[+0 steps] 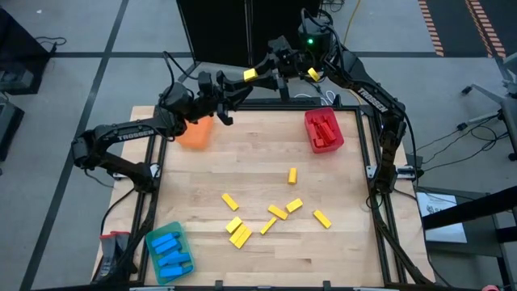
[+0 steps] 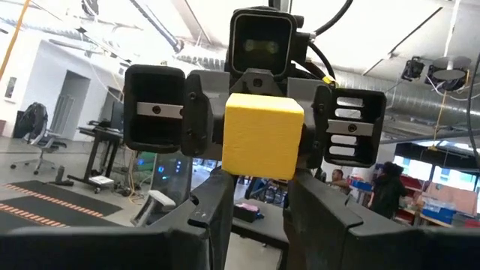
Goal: Sort blocks
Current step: Put the yellow block into the orange transparent bin
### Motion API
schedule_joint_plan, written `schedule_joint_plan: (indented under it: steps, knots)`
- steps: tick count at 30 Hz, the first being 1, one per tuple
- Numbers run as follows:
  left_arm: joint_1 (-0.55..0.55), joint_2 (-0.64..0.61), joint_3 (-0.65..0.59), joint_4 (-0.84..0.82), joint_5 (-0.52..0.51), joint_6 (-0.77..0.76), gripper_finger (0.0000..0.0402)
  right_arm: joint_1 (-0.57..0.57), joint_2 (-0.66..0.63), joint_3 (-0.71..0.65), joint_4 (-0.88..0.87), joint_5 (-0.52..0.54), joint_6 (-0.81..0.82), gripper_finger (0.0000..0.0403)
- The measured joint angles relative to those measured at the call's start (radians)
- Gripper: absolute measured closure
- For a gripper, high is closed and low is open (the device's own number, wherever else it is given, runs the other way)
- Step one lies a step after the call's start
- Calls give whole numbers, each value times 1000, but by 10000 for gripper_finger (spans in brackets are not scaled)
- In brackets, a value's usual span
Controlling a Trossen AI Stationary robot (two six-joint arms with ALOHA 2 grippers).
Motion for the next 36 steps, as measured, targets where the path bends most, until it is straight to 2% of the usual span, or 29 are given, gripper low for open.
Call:
schedule_joint_plan:
  steps: [15, 36]
  knots:
    - [0, 2, -1, 43, -6, -11, 274, 0, 0, 2, -10, -4, -12, 289]
    - [1, 2, -1, 20, -7, -11, 274, 1, -1, 2, -63, -3, -56, 289]
